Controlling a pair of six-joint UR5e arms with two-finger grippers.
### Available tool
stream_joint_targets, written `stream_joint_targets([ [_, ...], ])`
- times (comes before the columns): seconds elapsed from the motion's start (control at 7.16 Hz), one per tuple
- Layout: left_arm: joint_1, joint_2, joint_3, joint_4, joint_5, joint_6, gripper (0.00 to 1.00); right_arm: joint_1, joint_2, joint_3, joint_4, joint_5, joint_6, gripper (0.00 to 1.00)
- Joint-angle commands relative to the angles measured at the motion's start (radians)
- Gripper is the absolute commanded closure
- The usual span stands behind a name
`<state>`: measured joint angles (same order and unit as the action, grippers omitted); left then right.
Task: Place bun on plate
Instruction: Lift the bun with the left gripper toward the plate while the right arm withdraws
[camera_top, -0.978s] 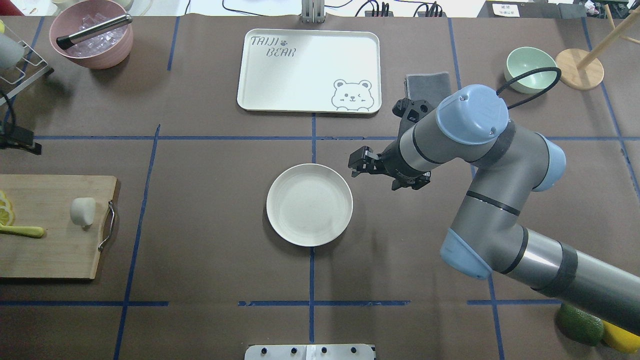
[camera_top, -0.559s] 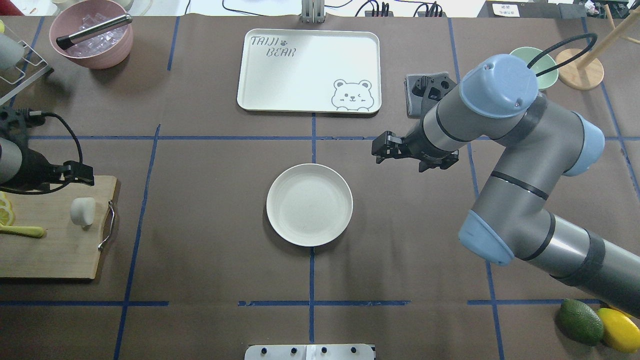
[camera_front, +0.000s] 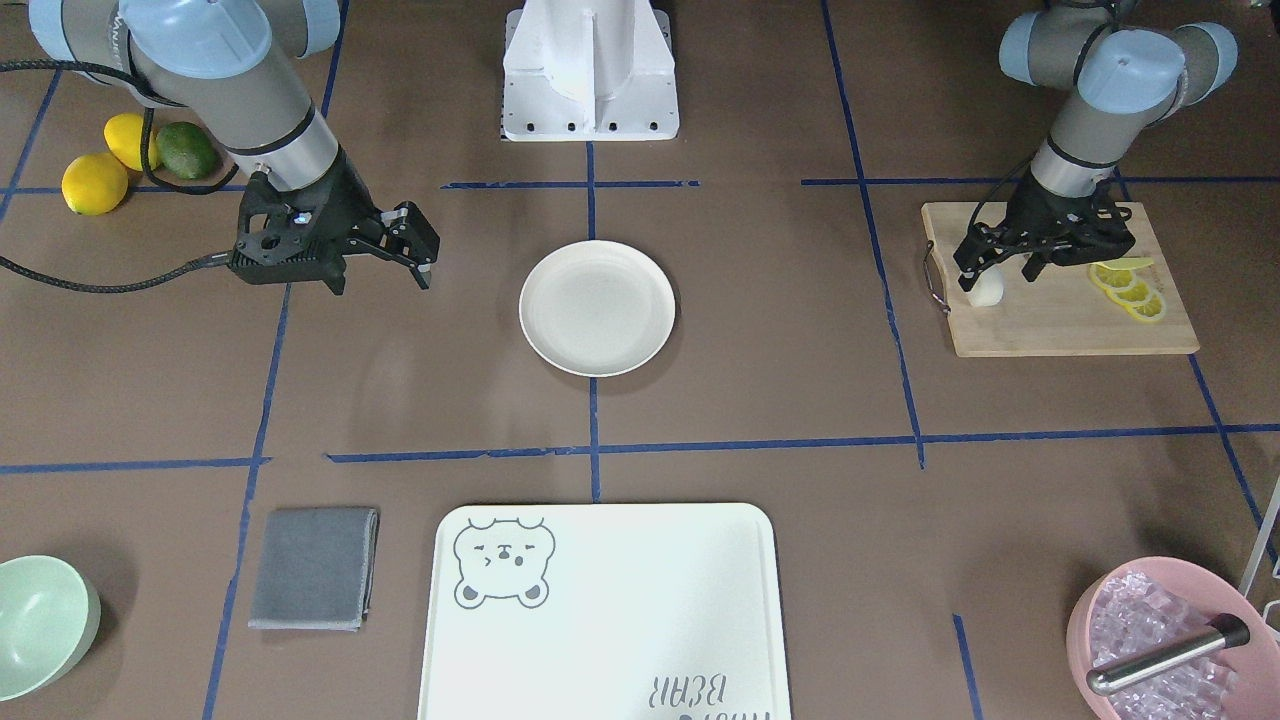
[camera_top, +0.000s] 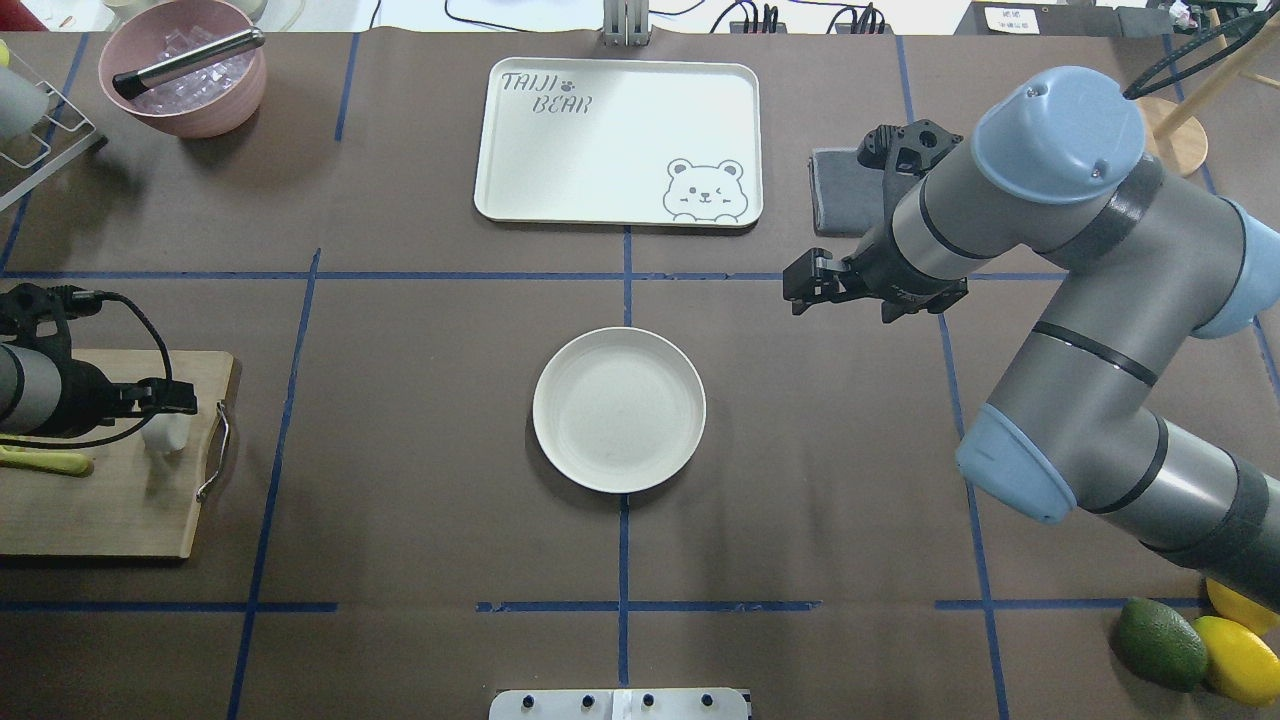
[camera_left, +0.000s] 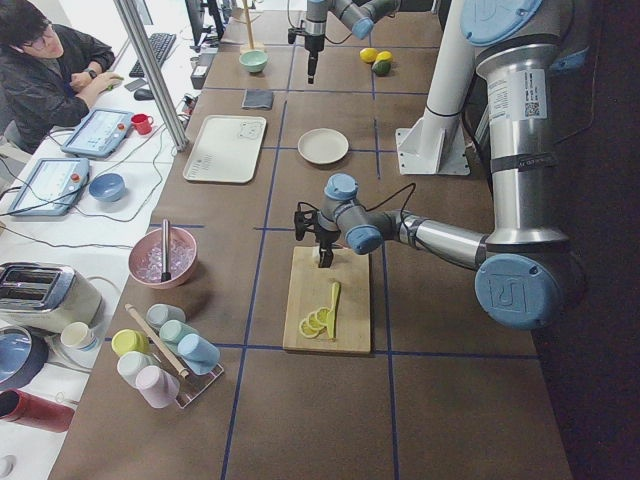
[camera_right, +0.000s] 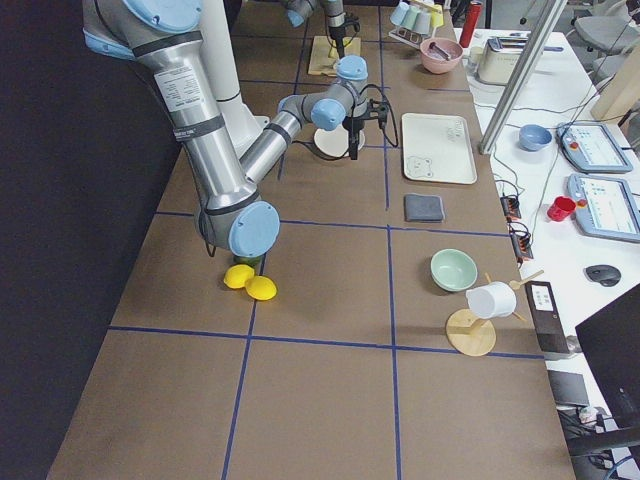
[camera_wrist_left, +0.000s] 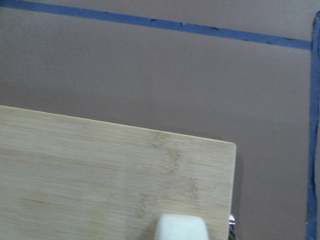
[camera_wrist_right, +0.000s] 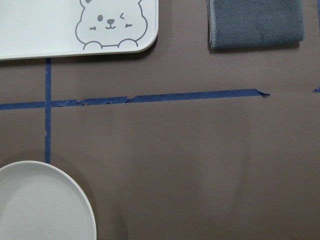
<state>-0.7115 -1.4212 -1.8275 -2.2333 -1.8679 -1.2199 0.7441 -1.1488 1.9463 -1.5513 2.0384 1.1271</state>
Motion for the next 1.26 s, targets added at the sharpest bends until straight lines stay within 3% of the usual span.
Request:
stream_joint_targets([
  [0.0,0.033,0.002,0.010,-0.020,0.024,-0.016,0.05,0.012,-0.043,0.037,-0.004,0.005,-0.030,0.01],
  [0.14,0.035,0.004,0.008,-0.020,0.024,-0.016,0.12,0.030,-0.055,0.042,-0.004,0.029,-0.042,0.01],
  [0.42,0.035,0.007,-0.002,-0.019,0.023,-0.015,0.39,0.035,-0.055,0.042,-0.004,0.037,-0.044,0.01],
  [0.56,0.037,0.024,-0.015,-0.017,0.023,-0.013,0.47,0.035,-0.055,0.043,-0.006,0.037,-0.044,0.01],
  [1.12,0.035,0.030,-0.042,-0.008,0.018,-0.010,0.61,0.040,-0.057,0.043,-0.009,0.040,-0.046,0.01],
])
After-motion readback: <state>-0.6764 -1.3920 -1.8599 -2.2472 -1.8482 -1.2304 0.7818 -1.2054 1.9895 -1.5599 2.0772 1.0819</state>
